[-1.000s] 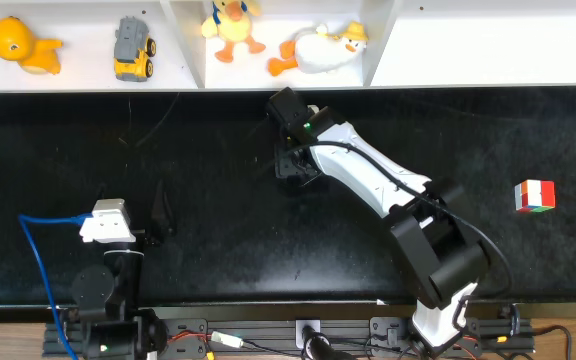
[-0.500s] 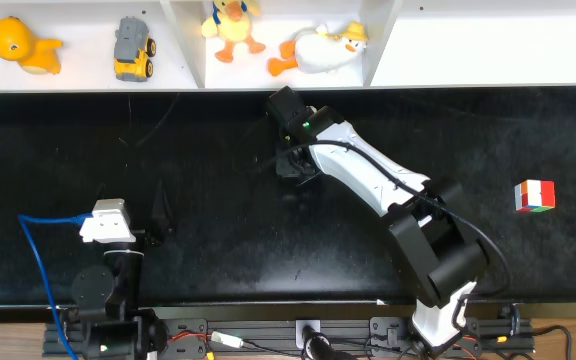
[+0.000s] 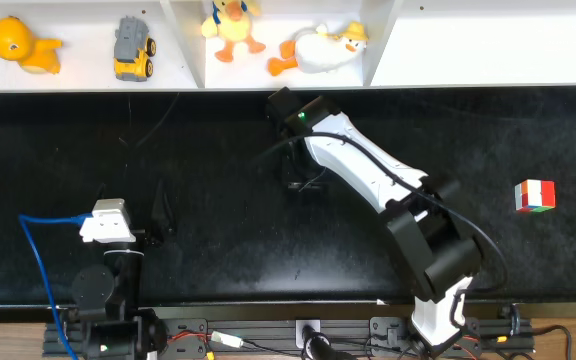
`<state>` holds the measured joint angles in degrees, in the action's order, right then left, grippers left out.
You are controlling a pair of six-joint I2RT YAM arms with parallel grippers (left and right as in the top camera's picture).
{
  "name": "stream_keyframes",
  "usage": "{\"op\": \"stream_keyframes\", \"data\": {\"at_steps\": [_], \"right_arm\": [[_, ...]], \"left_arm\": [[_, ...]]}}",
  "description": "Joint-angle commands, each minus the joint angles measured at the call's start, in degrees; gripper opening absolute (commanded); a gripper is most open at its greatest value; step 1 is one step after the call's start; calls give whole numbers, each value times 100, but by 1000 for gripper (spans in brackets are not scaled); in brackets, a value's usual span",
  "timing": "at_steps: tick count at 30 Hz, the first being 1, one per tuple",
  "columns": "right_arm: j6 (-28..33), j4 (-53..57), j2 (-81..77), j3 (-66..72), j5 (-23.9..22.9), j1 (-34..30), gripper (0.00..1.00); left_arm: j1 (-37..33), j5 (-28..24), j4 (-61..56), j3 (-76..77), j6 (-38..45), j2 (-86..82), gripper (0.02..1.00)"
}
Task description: Store Toys
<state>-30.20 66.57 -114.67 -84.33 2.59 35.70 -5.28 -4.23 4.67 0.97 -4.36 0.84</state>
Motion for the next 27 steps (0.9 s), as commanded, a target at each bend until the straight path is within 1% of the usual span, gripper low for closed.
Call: {"op": "stream_keyframes", "data": {"at_steps": [1,5,10,13,18,19,20,24,27], "right_arm": [[-560,691,610,-278,-439,13,47],[-629,1027,1145,-271,-599,11,49],[-863,1515,1976,-144,-1152,-68,47],[-909,1635,2420,109,-1300,-358,45],[-787,1556,2959,612,-1390,-1126,45],[-581,1521,3117,745,-1458,-1484,47],[-400,1453,3180,785,-1473,-1685,45],[433,1062,3241,822,-1464,-2367,45],[940,667,3228,896,-1451,-2857,47]], "left_arm": [[-22,35,-33,-50,-63,-68,998],[-22,35,-33,-50,-63,-68,998],[-22,35,-31,-50,-63,-68,998],[-22,35,-33,-50,-63,-68,996],[-22,33,-31,-50,-63,-68,998],[-22,35,-31,-50,-63,-68,998],[-22,35,-31,-50,-63,-68,998],[-22,35,-31,-50,-63,-68,996],[-22,35,-33,-50,-63,-68,998]]}}
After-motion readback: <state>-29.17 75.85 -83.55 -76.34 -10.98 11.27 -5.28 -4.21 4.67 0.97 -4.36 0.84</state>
